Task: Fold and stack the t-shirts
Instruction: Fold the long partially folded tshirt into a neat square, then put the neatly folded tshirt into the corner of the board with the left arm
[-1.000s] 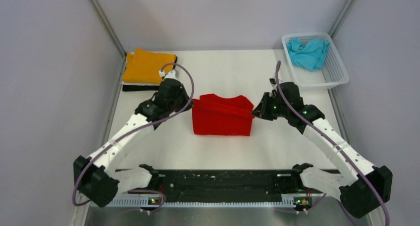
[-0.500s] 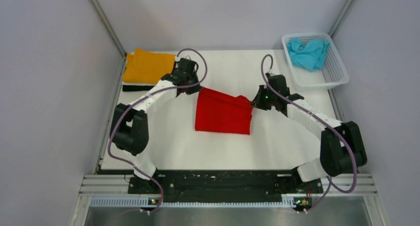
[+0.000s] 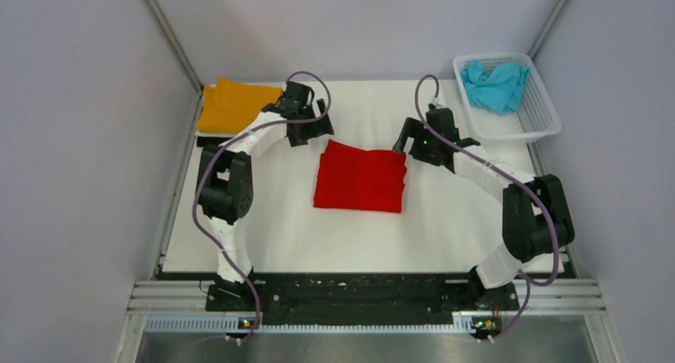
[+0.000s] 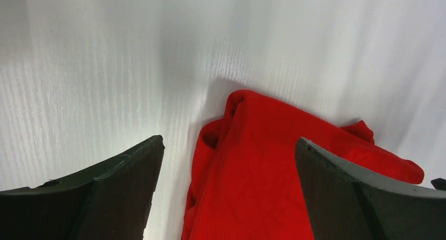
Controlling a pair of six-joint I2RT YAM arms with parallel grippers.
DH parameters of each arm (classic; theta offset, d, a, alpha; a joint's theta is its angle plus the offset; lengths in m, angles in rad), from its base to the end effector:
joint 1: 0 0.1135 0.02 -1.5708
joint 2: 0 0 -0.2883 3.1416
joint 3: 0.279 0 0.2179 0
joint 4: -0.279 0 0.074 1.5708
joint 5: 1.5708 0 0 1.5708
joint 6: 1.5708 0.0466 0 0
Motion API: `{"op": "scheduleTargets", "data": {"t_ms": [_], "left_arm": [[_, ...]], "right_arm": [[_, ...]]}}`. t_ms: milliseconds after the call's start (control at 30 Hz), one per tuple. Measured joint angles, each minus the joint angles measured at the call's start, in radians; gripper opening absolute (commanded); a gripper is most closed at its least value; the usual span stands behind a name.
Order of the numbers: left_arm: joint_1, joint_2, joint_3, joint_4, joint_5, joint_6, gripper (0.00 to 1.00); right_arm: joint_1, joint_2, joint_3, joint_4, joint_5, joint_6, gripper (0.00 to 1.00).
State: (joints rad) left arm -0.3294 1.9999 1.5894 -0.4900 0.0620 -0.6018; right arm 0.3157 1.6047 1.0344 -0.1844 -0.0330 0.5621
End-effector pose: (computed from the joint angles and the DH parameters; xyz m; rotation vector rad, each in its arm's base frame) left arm 0.4067 -0.1421 0.2527 -0.3164 2.5104 -0.4657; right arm 0.3097 0.1028 0.2565 0.2750 2.3583 0.4716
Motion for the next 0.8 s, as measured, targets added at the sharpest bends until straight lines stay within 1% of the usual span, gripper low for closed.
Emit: {"op": "scheduleTargets", "data": {"t_ms": [33,67,133,267,367,467,533,667,800], "left_arm": [[0.002,-0.006,-0.003,-0.003,0.003,0.002,0.99],[0.002,-0.016,-0.013,0.0,0.006,0.002,0.99],[0.002,-0.065,-0.081,0.021,0.026,0.003,0.99],[0.0,-0.191,-0.269,0.048,0.091,0.003,0.99],[-0.001,-0.229,-0.363,0.058,0.133,0.0,0.99],[-0.001,-0.223,-0.421,0.066,0.161,-0.006,0.99],[-0.001,-0.216,-0.443,0.064,0.17,-0.009,0.98],[-0.001,-0.195,-0.449,0.082,0.193,-0.01,0.92],[-0.001,-0.175,-0.441,0.108,0.225,-0.014,0.87]], "right_arm": [[0.0,-0.009,-0.001,-0.001,0.004,0.0,0.98],[0.0,-0.021,-0.006,0.004,0.004,0.0,0.99],[0.0,-0.064,-0.041,0.034,-0.014,0.002,0.99],[0.0,-0.183,-0.15,0.131,-0.146,0.005,0.99],[0.0,-0.198,-0.179,0.224,-0.265,0.016,0.99],[0.0,-0.141,-0.172,0.294,-0.349,0.026,0.99],[0.0,-0.067,-0.151,0.316,-0.377,0.028,0.99],[-0.003,0.097,-0.086,0.317,-0.377,0.023,0.99],[-0.018,0.226,-0.006,0.317,-0.373,0.021,0.99]]}}
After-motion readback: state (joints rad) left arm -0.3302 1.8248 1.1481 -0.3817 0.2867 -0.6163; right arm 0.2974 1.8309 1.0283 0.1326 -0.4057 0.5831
